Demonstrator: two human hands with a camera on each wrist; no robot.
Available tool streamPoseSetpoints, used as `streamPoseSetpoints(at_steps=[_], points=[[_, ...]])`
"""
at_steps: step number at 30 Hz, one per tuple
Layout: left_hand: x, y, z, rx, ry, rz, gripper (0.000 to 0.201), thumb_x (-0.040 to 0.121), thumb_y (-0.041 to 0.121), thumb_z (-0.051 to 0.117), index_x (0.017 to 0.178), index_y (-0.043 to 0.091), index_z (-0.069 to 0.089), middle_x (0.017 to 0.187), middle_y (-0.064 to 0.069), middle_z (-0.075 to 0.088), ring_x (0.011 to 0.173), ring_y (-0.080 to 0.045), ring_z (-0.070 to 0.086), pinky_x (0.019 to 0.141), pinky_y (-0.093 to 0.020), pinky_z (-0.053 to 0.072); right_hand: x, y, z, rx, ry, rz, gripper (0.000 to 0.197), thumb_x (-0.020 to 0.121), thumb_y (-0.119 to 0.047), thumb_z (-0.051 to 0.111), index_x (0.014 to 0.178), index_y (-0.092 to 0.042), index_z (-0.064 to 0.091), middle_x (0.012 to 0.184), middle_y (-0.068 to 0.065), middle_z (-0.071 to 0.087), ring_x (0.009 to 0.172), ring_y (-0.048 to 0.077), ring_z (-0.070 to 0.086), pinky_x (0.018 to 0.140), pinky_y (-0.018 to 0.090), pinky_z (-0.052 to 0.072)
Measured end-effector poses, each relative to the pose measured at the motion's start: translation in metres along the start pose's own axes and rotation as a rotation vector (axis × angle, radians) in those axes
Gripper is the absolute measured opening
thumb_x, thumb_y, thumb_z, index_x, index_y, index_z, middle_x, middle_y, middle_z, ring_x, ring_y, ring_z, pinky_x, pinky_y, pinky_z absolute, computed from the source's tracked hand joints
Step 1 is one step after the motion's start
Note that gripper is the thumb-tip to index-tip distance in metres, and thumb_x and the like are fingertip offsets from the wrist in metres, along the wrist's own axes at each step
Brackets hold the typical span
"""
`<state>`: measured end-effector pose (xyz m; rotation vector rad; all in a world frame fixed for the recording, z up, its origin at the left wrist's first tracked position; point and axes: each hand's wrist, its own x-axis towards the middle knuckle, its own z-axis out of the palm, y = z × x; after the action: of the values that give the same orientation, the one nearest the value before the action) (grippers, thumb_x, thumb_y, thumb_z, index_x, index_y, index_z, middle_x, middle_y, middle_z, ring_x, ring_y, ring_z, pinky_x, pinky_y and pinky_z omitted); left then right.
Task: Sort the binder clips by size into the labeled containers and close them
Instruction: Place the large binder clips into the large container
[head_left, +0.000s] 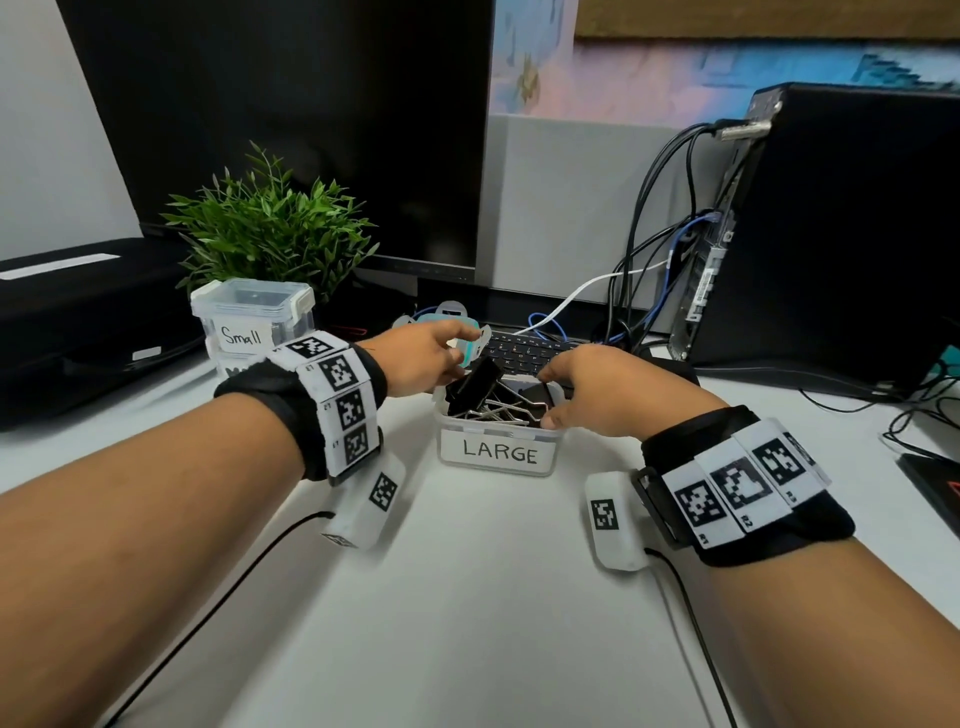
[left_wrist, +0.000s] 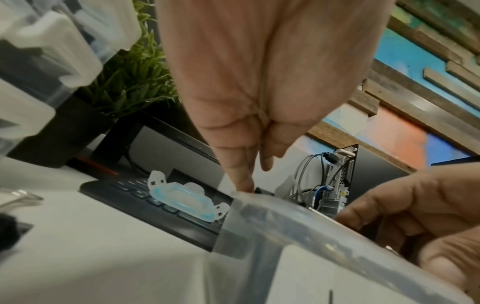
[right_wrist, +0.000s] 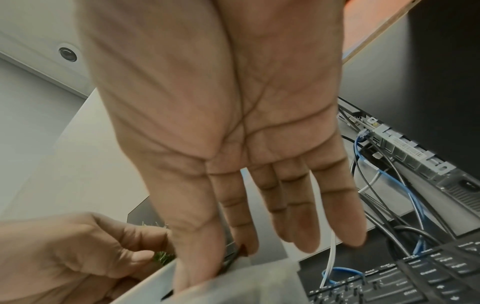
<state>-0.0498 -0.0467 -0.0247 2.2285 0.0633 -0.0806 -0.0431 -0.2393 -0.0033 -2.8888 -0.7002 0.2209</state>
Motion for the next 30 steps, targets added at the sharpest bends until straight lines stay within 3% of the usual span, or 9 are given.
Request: streamPoseSetpoints(at_steps=[3,5,10,13,17,20,23,25,30], points=[[0.001,-0.005,-0.004,0.063,-0.004,-0.011,0.037,0.100,0.010,0.037,0.136,0.018,0.043,0.124,-0.015,0.058,0.114,-0.026,0.058,0.099,-0.039,0.046,0.002,0.001,0.003,0.014,-0.007,0.010,0.055,0.089,-0.030,0.063,0.140,-0.022,0.044,0.137,0.005,0.051,0.123,0.024,0.049,0.098,0.031,0.040],[0.001,-0.006,-0.006,0.167,0.009,-0.002,0.036,0.100,0.020,0.042,0.136,0.022,0.043,0.125,-0.010,0.059,0.112,-0.025,0.058,0.100,-0.040,0.045,0.003,0.001,0.003,0.015,-0.016,0.007,0.056,0.090,-0.030,0.062,0.141,-0.021,0.042,0.138,0.005,0.050,0.124,0.024,0.048,0.098,0.031,0.040],[-0.003,0.001,0.002,0.521,0.039,0.062,0.053,0.091,0.045,0.053,0.140,0.031,0.038,0.129,0.005,0.055,0.111,-0.015,0.056,0.098,-0.030,0.043,0.003,0.003,0.006,0.106,-0.005,-0.027,0.074,0.085,-0.031,0.069,0.147,-0.029,0.029,0.145,-0.001,0.043,0.131,0.020,0.043,0.107,0.034,0.037],[-0.004,0.004,0.015,0.705,0.011,0.146,0.063,0.087,0.041,0.061,0.142,0.033,0.032,0.127,0.004,0.056,0.111,-0.017,0.055,0.087,-0.026,0.042,0.004,0.000,0.007,0.139,-0.004,-0.056,0.072,0.084,-0.028,0.070,0.145,-0.032,0.032,0.141,-0.005,0.048,0.126,0.017,0.047,0.100,0.028,0.037],[-0.001,0.005,0.020,0.705,0.004,0.175,0.073,0.088,0.033,0.063,0.147,0.028,0.021,0.134,0.000,0.052,0.119,-0.020,0.051,0.091,-0.028,0.041,0.006,-0.003,0.009,0.112,0.034,-0.076,0.059,0.083,-0.024,0.071,0.137,-0.031,0.047,0.127,-0.005,0.058,0.108,0.014,0.053,0.082,0.022,0.036],[-0.001,0.003,0.019,0.672,0.001,0.206,0.077,0.087,0.030,0.064,0.148,0.033,0.017,0.135,0.000,0.051,0.119,-0.020,0.051,0.093,-0.029,0.042,0.007,-0.004,0.009,0.097,0.031,-0.083,0.052,0.083,-0.023,0.070,0.131,-0.032,0.053,0.120,-0.004,0.059,0.096,0.012,0.050,0.079,0.023,0.037],[-0.001,0.003,0.021,0.643,-0.014,0.233,0.066,0.086,0.027,0.065,0.142,0.035,0.031,0.128,-0.002,0.051,0.116,-0.020,0.051,0.093,-0.030,0.042,0.007,-0.006,0.010,0.080,0.037,-0.079,0.055,0.082,-0.021,0.071,0.133,-0.032,0.052,0.123,-0.003,0.057,0.105,0.014,0.053,0.082,0.024,0.039],[-0.001,0.003,0.022,0.658,0.004,0.231,0.055,0.086,0.027,0.066,0.135,0.034,0.042,0.122,-0.003,0.050,0.111,-0.022,0.052,0.088,-0.028,0.041,0.008,-0.007,0.011,0.071,0.044,-0.076,0.056,0.081,-0.020,0.071,0.132,-0.031,0.052,0.119,-0.003,0.057,0.101,0.013,0.053,0.080,0.023,0.040],[-0.001,0.008,0.026,0.746,0.048,0.242,0.045,0.086,0.024,0.064,0.127,0.028,0.047,0.112,-0.006,0.047,0.101,-0.025,0.055,0.078,-0.028,0.041,0.011,-0.011,0.014,0.060,0.090,-0.064,0.047,0.079,-0.014,0.070,0.122,-0.025,0.058,0.111,-0.001,0.051,0.098,0.017,0.055,0.081,0.026,0.045]])
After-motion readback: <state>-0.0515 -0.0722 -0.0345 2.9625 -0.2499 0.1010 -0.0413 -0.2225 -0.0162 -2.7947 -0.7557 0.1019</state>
